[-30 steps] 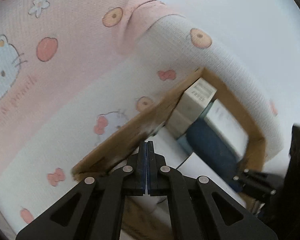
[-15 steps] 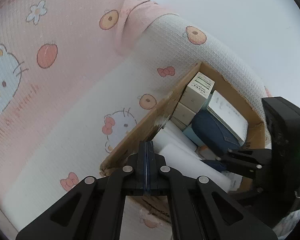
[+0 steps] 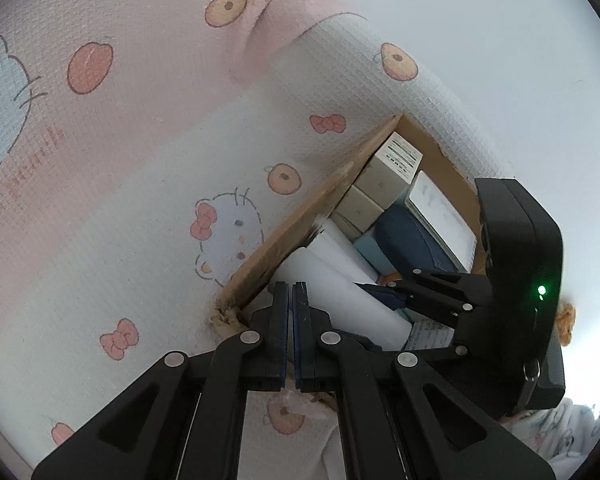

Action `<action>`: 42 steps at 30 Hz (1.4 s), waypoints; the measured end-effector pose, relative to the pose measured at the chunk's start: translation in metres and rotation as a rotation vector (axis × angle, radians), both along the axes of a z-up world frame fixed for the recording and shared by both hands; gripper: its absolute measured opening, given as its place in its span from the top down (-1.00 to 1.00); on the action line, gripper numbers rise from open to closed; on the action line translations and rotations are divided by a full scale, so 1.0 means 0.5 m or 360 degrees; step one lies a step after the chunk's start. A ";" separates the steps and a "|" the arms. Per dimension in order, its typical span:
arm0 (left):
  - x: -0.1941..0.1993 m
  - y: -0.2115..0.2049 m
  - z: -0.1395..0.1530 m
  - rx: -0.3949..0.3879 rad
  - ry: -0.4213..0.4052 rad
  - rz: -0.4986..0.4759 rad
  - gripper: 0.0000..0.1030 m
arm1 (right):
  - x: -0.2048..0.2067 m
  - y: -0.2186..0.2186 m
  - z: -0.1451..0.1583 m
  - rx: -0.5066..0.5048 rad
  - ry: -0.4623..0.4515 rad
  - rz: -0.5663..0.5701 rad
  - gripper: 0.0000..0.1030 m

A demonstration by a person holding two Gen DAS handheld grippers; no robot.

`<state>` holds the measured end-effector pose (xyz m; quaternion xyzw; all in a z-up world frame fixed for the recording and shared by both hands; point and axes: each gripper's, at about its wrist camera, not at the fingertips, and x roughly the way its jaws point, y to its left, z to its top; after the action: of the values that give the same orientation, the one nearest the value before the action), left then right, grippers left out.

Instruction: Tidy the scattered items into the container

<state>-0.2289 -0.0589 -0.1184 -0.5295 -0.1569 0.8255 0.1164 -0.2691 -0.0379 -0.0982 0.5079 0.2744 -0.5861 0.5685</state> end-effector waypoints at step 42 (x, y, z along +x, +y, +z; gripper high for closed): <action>-0.093 0.113 -0.061 0.0002 -0.0498 -0.0066 0.39 | -0.093 0.146 -0.010 0.0063 -0.0085 -0.0195 0.09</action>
<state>-0.2752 -0.0025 -0.1490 -0.6546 -0.1628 0.7303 0.1079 -0.3154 0.0354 -0.1031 0.5504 0.2391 -0.6006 0.5284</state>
